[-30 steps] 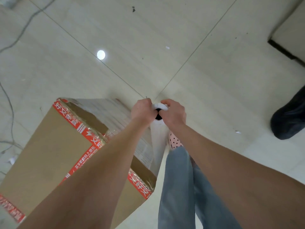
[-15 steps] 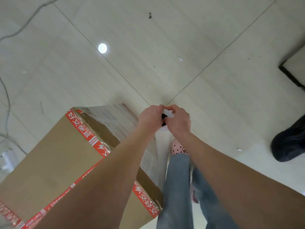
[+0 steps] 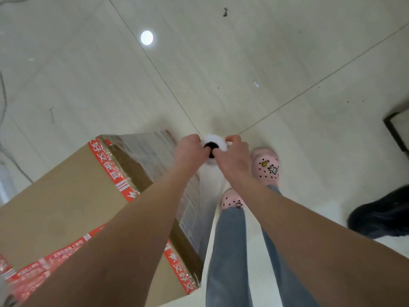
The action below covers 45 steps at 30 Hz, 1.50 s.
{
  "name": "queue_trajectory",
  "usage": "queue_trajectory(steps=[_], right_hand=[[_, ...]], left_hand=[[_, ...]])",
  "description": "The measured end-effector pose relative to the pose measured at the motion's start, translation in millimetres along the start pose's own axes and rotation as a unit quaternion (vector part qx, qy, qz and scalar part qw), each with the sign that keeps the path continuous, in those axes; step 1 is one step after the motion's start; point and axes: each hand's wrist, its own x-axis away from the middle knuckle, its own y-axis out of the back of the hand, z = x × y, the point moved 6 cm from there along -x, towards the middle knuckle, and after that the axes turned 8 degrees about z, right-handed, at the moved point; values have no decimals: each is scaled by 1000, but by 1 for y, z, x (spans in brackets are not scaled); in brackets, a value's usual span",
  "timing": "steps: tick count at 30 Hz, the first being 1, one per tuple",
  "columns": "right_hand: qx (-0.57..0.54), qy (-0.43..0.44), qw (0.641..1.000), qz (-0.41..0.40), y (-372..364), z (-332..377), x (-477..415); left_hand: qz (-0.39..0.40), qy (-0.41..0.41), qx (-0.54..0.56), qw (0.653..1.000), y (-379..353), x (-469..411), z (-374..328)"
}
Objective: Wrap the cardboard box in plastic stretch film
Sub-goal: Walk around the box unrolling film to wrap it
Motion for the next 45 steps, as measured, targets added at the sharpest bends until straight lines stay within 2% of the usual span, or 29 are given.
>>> queue_trajectory(steps=[2,5,7,11,16,20,23,25,28,29,33,36,42,45], right_hand=[[-34,-2,999,14,-2,9,-4],[-12,25,999,30,1,28,-16],[6,29,999,41,3,36,-24],[32,24,997,60,5,44,-30],[76,29,994,66,12,56,-34],[77,66,993,64,11,74,-37],[37,89,994,53,6,88,-39],[29,71,995,64,-5,94,-41],[-24,18,995,96,-21,99,-44],[-20,22,995,98,-24,103,-46],[12,31,995,92,-24,112,-52],[43,36,994,98,-23,116,-55],[73,74,990,95,-24,138,-63],[54,112,987,103,-37,155,-63]], left_hand=[[-5,40,58,998,2,-1,8],[-3,82,118,990,3,-3,14],[-8,71,79,994,6,-9,10],[-2,-28,-3,1000,20,-27,-14],[-1,-34,-31,999,32,-38,-18],[-23,19,56,998,40,-38,-2],[-37,84,124,988,52,-36,17],[-36,128,196,972,54,-34,30],[-13,177,326,929,50,-32,44],[-1,178,324,929,50,-34,45],[-5,101,165,981,73,-45,34],[9,66,111,992,84,-54,22],[-45,68,120,989,107,-62,29],[-92,103,163,977,115,-56,50]])
